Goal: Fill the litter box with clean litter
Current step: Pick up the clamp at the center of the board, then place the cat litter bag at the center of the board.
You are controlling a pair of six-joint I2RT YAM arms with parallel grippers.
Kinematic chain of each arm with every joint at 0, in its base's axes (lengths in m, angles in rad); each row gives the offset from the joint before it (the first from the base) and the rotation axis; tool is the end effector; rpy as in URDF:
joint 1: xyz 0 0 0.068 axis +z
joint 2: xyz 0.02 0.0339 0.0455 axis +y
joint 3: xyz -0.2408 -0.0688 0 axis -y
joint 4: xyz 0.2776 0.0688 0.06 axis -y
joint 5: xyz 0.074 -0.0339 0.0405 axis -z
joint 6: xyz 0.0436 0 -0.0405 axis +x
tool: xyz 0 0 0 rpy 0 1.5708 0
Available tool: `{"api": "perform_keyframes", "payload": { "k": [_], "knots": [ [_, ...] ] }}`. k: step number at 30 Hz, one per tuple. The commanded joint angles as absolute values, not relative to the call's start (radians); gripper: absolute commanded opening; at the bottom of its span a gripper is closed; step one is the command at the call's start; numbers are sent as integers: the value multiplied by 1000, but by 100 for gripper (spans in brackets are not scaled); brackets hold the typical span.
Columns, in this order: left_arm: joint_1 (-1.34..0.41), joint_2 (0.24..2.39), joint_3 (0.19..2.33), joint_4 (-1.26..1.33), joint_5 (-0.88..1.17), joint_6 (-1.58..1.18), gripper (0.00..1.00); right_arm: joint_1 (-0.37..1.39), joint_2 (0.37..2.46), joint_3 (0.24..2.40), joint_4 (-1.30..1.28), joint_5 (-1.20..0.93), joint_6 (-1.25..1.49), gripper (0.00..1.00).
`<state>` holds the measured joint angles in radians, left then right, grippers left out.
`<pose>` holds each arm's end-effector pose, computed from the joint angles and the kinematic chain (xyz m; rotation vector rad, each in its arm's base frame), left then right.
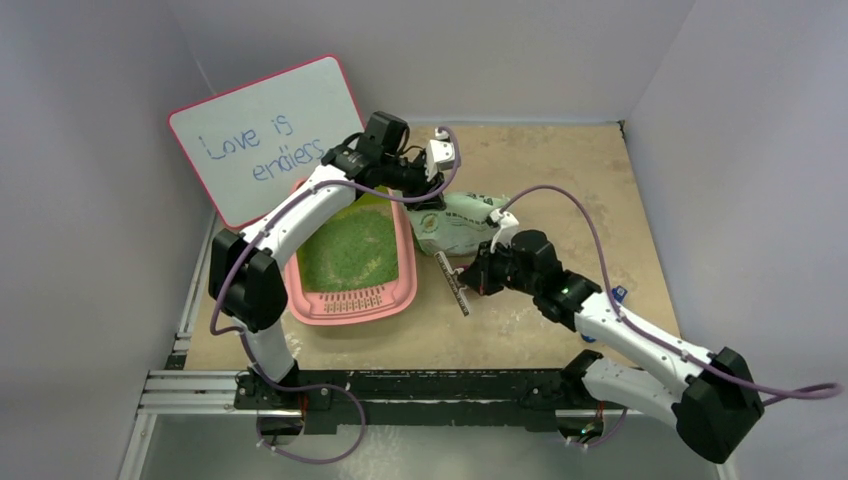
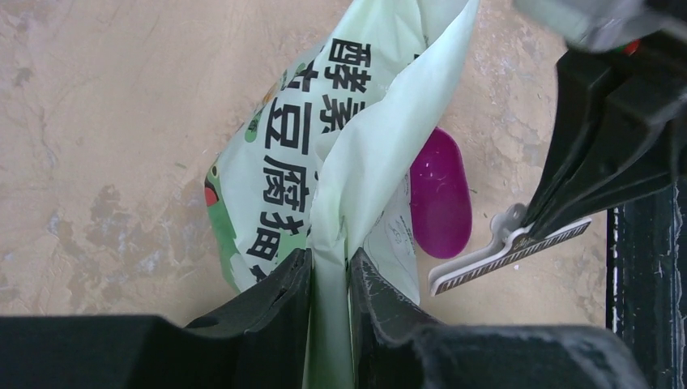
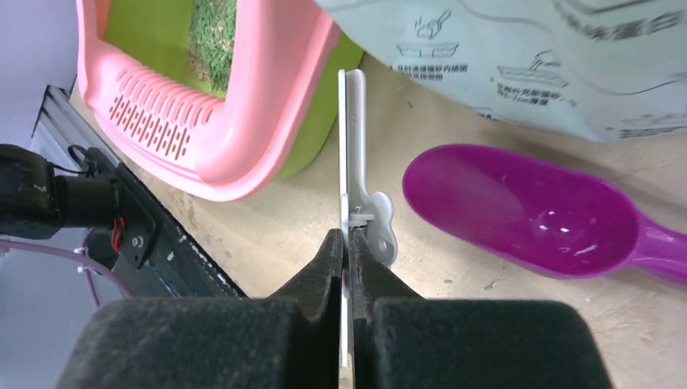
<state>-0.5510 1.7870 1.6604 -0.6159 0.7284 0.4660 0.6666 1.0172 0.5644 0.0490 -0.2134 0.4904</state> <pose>0.3538 -0.2515 0.3011 1.3952 1.7447 -0.8803 0.2116 0.1782 0.2050 -0.3310 2.0683 0.9416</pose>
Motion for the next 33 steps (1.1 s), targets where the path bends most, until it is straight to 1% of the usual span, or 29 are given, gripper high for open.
{"api": "perform_keyframes", "payload": {
  "k": [1,3,7,10,13,15,16,17,21,25,31,33],
  "knots": [
    [-555,1765,1648,-606,744,455,20,661,955,653,-88,-118,438,0],
    [-556,1770,1650,-615,741,457,20,660,946,687,-124,-86,433,0],
    [-557,1762,1649,-605,740,453,27,658,933,717,-126,5,466,0],
    [-557,1753,1649,-577,753,431,28,648,988,747,-110,105,470,0],
    [-557,1738,1648,-556,759,408,30,635,1065,769,-30,109,463,0],
    [-557,1716,1643,-539,745,396,34,623,1088,773,21,83,472,0],
    [-556,1700,1638,-517,719,375,41,618,1096,776,35,77,477,0],
    [-555,1682,1629,-492,696,357,45,616,1101,777,46,68,478,0],
    [-554,1569,1539,-313,666,270,53,611,1100,779,57,63,470,0],
    [-554,1511,1483,-215,654,210,56,608,1094,788,34,62,460,0],
    [-554,1514,1475,-234,614,224,57,606,1069,775,18,68,462,0],
    [-547,1542,1494,-234,554,254,57,607,1056,770,11,65,463,0]
  ]
}}
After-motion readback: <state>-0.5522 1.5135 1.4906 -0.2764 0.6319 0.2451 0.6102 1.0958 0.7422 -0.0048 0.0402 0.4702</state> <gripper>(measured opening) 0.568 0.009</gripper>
